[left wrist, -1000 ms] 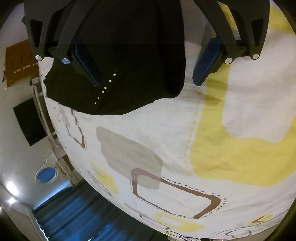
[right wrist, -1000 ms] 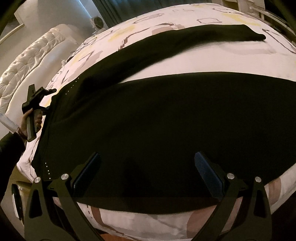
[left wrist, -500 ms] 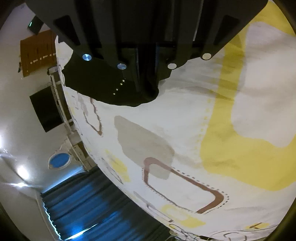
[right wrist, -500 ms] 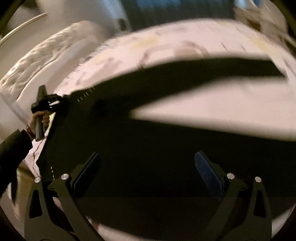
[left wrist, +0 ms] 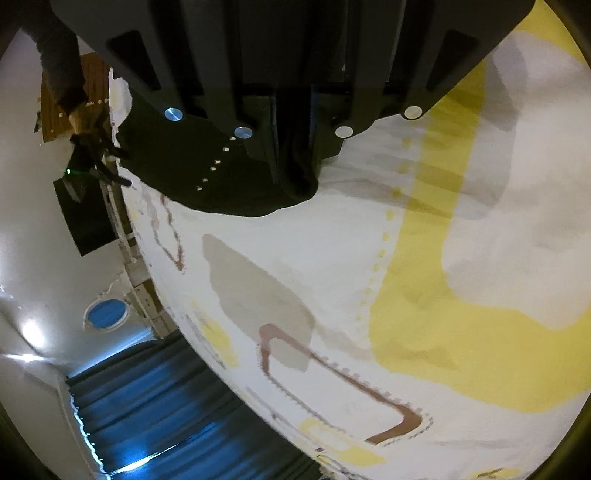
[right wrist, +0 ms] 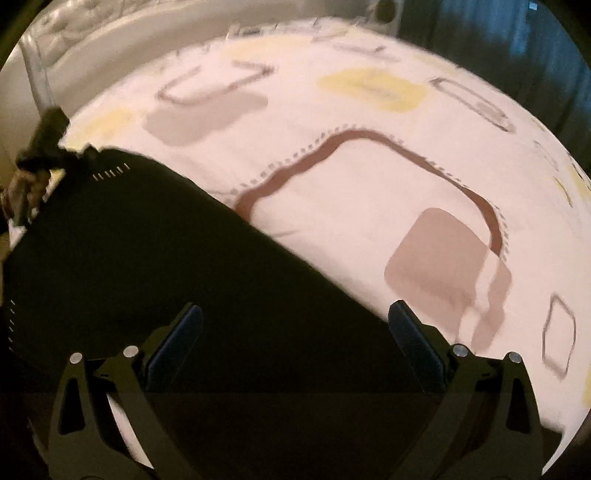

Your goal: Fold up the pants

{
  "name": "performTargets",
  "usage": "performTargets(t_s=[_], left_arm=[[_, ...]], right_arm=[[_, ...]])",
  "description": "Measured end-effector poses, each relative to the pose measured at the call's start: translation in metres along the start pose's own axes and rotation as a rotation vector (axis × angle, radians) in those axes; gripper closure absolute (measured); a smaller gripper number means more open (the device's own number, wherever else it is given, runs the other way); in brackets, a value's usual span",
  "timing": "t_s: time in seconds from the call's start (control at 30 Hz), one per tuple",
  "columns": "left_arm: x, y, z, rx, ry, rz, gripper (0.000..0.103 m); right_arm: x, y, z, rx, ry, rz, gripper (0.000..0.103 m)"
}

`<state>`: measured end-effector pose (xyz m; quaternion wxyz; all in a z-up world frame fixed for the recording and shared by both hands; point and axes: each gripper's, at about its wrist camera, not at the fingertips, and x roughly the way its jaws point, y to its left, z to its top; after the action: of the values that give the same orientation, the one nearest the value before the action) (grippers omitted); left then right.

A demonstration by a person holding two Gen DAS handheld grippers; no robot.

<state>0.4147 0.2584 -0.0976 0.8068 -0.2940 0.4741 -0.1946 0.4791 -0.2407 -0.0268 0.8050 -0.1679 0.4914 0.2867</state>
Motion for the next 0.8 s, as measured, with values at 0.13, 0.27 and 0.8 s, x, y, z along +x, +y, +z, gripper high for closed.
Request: performTargets(t_s=[0.13,0.27,0.8], left_arm=[[0.005,0.003,0.005,0.008,0.023,0.007,0.087],[0.008,0.009,0.012,-0.017,0.053,-0.016,0.086],[-0.065,-0.038,-0.010,0.053,-0.115,-0.169,0.092]], right_arm=[[0.033,-0.005,0.007,-0.057,0.131,0.054,0.027],[0.043,-0.002,0.013,-0.109,0.163,0.043,0.025],[-0.082,0.078,-0.039,-0.106,-0.136,-0.209,0.093]])
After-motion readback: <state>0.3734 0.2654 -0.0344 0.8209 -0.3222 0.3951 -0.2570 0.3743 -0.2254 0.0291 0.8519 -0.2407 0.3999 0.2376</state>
